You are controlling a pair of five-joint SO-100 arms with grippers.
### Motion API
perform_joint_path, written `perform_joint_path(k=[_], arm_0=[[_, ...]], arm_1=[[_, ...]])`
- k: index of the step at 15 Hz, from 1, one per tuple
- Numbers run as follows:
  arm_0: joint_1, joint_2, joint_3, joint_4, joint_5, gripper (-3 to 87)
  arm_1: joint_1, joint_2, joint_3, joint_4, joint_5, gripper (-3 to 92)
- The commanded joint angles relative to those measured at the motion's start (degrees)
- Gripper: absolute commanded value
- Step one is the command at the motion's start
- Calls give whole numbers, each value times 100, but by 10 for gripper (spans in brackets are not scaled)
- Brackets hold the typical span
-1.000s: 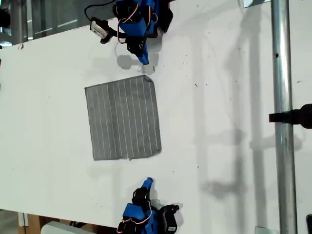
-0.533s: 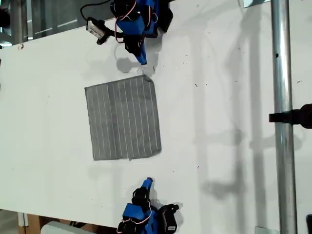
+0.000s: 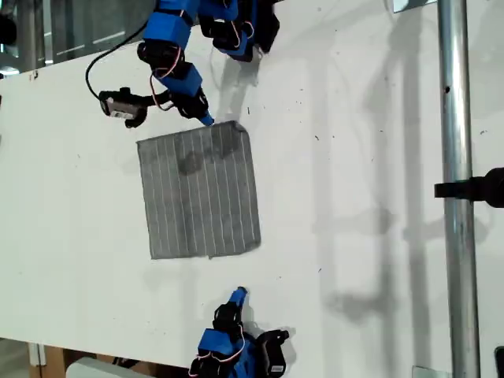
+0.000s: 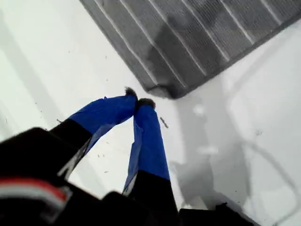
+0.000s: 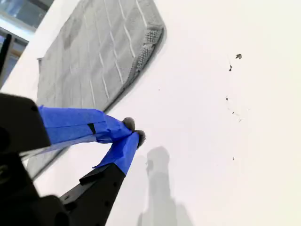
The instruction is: Grasp corners of a towel and fold twice.
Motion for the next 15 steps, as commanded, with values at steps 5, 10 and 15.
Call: perform_joint_path(k=[5,10,15], arm_0=[[-9,18,9,9,18,-29],[9,18,9,9,26,-29],[35,18,9,9,18,-29]], arm_1=[[79,-2013,-2830,1239,-1371,395],[79,-1960,-1354,475,-1468,426],[562,-1890,861,-1345,-1661,418]])
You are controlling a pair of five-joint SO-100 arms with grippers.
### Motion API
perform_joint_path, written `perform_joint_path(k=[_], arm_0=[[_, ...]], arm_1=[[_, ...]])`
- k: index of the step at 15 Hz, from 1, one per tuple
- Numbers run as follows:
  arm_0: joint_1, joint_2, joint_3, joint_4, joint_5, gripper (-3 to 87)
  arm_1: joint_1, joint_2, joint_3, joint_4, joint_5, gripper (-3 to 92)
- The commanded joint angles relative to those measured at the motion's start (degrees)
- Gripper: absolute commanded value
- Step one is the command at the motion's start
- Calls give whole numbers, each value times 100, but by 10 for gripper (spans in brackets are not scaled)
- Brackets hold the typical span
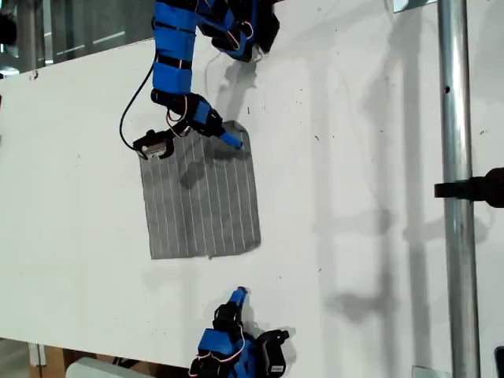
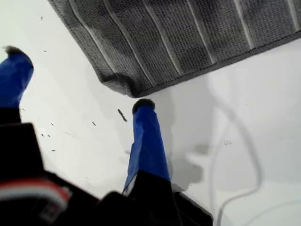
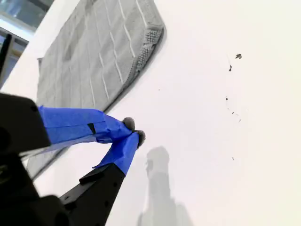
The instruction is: Grasp corners of a towel and fold twice.
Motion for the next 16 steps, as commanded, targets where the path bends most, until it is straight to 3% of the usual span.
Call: perform_joint_path(k=[1,6,10,11,14,16], arm_0=[[35,18,9,9,18,-29],[18,18,9,9,-18,-29],[18,18,9,9,-44,-29],[18,18,9,9,-44,-29],[18,18,9,9,-62,-29],[0,18,9,9,-132,-28]], arm_1=[[264,149,316,-536,-176,409],[299,-738,316,-1116,-360,396],[193,-1239,88,-1116,-466,355],[158,-1354,18,-1090,-492,308],[53,-1582,-211,-1028,-466,37],[-26,-1600,-246,-1028,-466,18]])
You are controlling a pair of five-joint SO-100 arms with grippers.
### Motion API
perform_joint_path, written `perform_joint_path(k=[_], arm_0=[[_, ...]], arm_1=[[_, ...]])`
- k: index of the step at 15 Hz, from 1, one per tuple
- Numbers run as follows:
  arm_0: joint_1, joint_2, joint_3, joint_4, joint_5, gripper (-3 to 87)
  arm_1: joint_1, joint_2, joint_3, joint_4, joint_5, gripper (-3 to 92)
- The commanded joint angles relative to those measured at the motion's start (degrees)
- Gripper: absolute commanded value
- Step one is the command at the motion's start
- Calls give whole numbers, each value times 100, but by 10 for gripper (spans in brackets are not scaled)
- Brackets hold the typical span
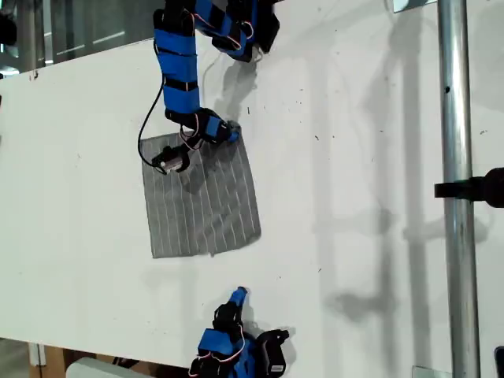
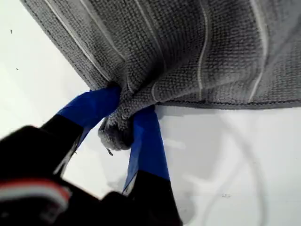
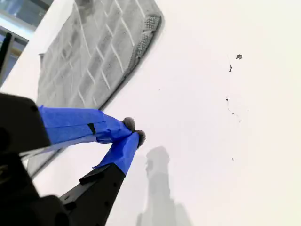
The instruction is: Grasp corners of a towel and fold twice.
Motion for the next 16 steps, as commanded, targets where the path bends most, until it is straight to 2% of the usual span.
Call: perform_joint_path(k=[1,5,6,7,9,13,16], arm_0=[[-9,18,9,9,-141,-23],[53,18,-176,-202,-448,-29],[62,-35,-483,-79,-448,-29],[18,-281,-932,97,-475,-29],[-35,-1521,-1986,88,-334,-30],[-44,-5476,-4799,-439,615,-30],[9,-8042,-7189,-237,1503,-30]], arm_1=[[-62,0,-123,53,-18,6],[-202,9,-149,-26,53,-2],[-220,9,-176,-62,53,-2],[-220,9,-185,-105,53,-2],[-237,0,-185,-141,53,-2],[-264,-9,-158,-167,53,-2],[-272,0,-123,-193,53,-2]])
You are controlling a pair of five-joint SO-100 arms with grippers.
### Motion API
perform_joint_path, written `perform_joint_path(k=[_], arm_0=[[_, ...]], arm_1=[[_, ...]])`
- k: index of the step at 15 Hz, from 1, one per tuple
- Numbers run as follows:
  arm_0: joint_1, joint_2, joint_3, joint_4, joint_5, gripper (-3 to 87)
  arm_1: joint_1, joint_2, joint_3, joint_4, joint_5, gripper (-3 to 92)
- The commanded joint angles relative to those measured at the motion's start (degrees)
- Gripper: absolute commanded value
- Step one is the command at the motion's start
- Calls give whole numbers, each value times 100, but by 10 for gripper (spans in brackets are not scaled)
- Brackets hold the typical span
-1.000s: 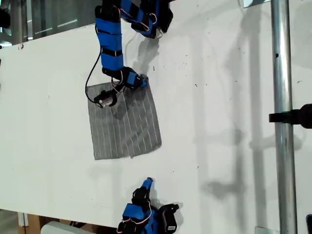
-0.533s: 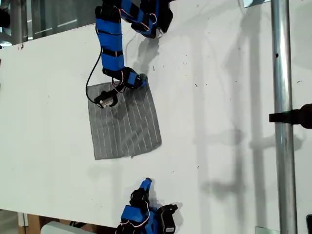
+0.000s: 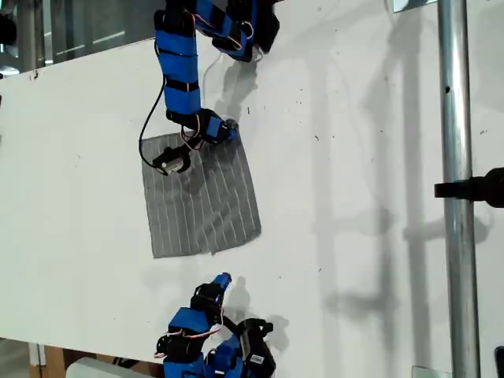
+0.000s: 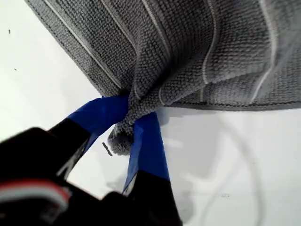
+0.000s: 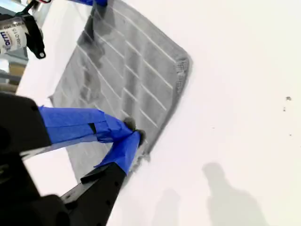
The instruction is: Grasp corners of a towel and fold twice.
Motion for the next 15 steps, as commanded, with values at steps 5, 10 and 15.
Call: perform_joint_path(k=[5,10,15], arm_0=[[35,-3902,-4201,879,984,137],[-132,-4799,-4913,1310,2312,330],[-211,-5827,-4799,861,1802,311]], arm_1=[[-70,53,-62,-123,35,-2],[-70,88,-18,-167,35,-2],[-88,105,-9,-167,44,-2]])
